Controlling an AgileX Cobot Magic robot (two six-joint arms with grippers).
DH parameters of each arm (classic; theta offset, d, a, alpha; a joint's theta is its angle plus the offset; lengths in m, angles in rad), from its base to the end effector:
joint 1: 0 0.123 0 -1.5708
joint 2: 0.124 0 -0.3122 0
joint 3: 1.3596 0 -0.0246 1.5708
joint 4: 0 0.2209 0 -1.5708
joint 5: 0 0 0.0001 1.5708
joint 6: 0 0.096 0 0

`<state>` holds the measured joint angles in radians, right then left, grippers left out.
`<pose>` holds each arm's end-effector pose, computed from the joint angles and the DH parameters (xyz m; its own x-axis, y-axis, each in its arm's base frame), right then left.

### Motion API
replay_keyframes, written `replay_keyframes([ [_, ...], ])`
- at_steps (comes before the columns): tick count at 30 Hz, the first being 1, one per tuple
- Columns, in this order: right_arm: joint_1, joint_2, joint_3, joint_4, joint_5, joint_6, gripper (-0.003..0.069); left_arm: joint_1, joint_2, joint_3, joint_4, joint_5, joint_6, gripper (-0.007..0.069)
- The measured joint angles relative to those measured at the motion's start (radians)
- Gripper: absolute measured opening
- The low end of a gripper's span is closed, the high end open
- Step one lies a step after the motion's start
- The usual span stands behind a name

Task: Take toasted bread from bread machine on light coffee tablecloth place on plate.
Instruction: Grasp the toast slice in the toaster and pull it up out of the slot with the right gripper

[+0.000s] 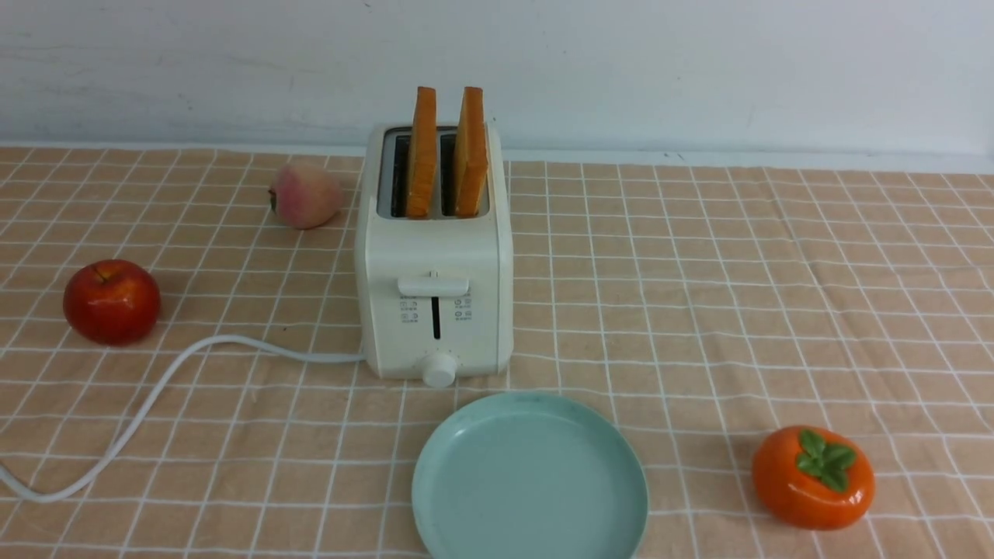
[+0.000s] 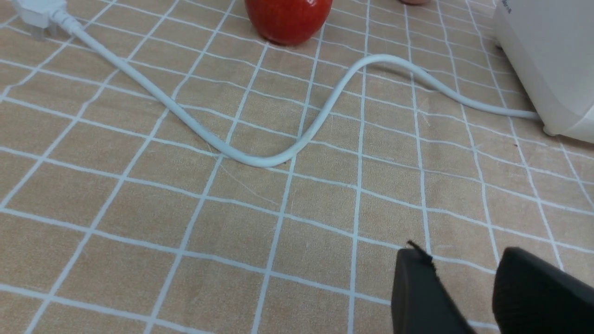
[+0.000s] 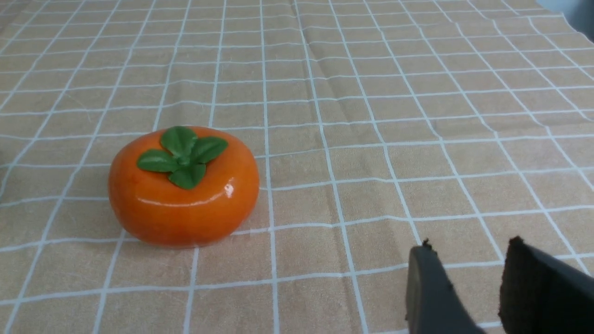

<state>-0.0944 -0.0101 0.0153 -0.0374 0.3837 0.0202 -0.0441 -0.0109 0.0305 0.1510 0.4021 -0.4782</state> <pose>-0.0005 -0.0013 0.1725 -0.2971 0.0136 -0.9547 0.1033 0.9945 -0.0180 -0.0006 0.0057 0.1665 -0.3018 -0.3191 -0.8984 -0.1188 0.9476 -0.2966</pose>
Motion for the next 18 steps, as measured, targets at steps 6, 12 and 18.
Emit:
replay_keyframes([
  [6, 0.0, 0.0, 0.0, -0.004, 0.001, 0.0, 0.024, 0.0, 0.0, 0.0, 0.003, 0.0, 0.0, 0.0238],
  [12, 0.0, 0.0, 0.0, -0.004, 0.001, 0.0, 0.024, 0.0, 0.0, 0.0, 0.004, 0.0, 0.0, 0.0238],
  [18, 0.0, 0.0, 0.0, -0.03, 0.0, 0.0, 0.024, 0.0, 0.0, 0.0, 0.014, -0.065, 0.0, 0.0238],
])
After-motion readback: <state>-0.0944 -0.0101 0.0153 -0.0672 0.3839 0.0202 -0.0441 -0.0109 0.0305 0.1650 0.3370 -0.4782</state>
